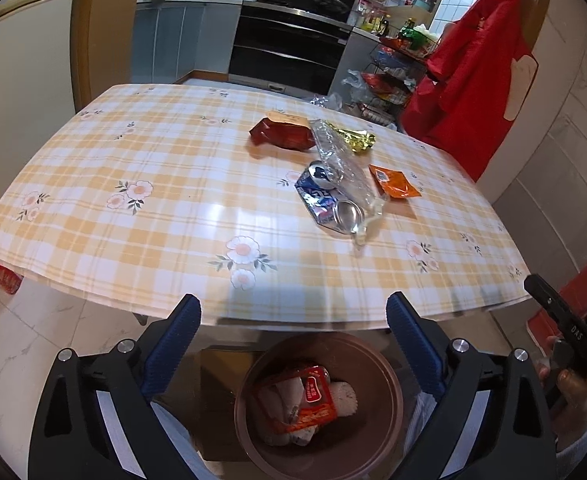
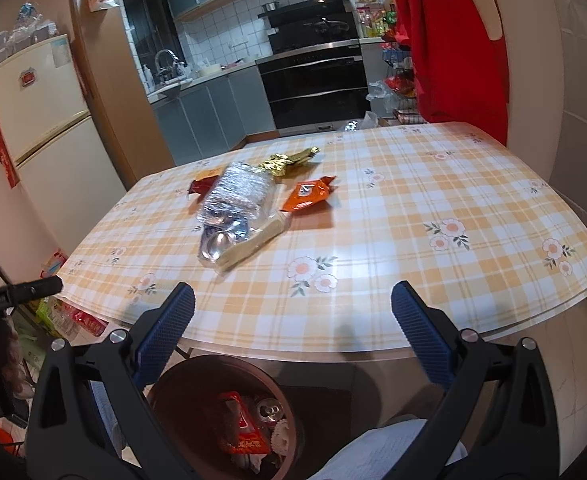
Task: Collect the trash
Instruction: 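Move both tools back toward the bottle and wrappers on the table, then grasp the clear plastic bottle with the left tool while the right tool grasps the orange wrapper, then carry the bottle over the bin and open the left tool while the right tool holds the orange wrapper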
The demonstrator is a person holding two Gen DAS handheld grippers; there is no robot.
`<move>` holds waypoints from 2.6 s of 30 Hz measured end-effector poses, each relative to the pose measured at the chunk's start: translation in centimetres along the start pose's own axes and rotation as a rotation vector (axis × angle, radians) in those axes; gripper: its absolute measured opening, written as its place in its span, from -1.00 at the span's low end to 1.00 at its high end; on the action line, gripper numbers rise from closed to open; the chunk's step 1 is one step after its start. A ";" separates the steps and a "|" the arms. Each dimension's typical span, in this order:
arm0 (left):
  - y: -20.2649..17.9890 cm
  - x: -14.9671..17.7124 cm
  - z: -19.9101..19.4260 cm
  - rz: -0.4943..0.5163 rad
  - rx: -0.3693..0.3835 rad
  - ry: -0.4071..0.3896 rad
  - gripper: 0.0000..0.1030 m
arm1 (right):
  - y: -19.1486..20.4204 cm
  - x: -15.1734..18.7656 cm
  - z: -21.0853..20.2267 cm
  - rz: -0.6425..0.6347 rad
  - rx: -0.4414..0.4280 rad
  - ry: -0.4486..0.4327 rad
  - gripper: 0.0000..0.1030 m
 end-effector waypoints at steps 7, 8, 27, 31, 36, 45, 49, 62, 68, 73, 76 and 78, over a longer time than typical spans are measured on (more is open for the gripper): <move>-0.3 -1.8 2.6 0.046 -0.015 0.006 0.78 | -1.7 0.2 2.1 0.019 0.032 0.031 0.89; -0.4 -2.1 3.0 0.049 -0.014 0.008 0.78 | -1.9 0.2 2.4 0.020 0.034 0.033 0.89; -4.6 -12.6 20.2 0.037 0.147 0.126 0.36 | -4.7 -4.9 14.8 -0.030 0.017 0.101 0.89; -4.5 -13.7 25.0 0.012 0.161 0.194 0.20 | -4.9 -5.9 17.4 -0.029 -0.016 0.119 0.89; -3.7 -13.9 28.1 -0.015 0.164 0.222 0.19 | -5.3 -6.9 20.3 -0.010 -0.043 0.143 0.88; -4.3 -13.7 29.0 0.012 0.171 0.197 -0.14 | -5.4 -7.4 26.3 0.019 -0.082 0.187 0.85; -4.2 -13.8 28.5 0.028 0.173 0.178 -0.19 | -5.5 -7.9 28.8 0.056 -0.099 0.224 0.63; -5.5 -14.3 25.3 0.130 0.187 0.112 -0.29 | -5.0 -7.5 30.7 0.077 -0.095 0.290 -0.59; -6.0 -15.0 23.4 0.145 0.194 0.074 -0.29 | -5.7 -8.5 28.2 0.106 -0.072 0.223 -0.63; -6.5 -16.1 20.5 0.168 0.190 0.032 -0.29 | -5.3 -9.7 25.4 0.114 -0.078 0.161 -0.63; -6.8 -16.7 18.5 0.188 0.188 0.000 -0.29 | -4.7 -10.5 23.6 0.106 -0.085 0.124 -0.63; -7.0 -16.9 17.0 0.199 0.184 -0.022 -0.29 | -4.3 -10.9 22.2 0.114 -0.096 0.101 -0.63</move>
Point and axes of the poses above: each gripper's, at about its wrist camera, not at the fingertips, and z roughly the way its jaws point, y to its left, x to its underside, the point moved 2 cm from there along z, roughly the way its jaws point, and after that the axes turned 6 degrees about -y, right-handed, at the moved point
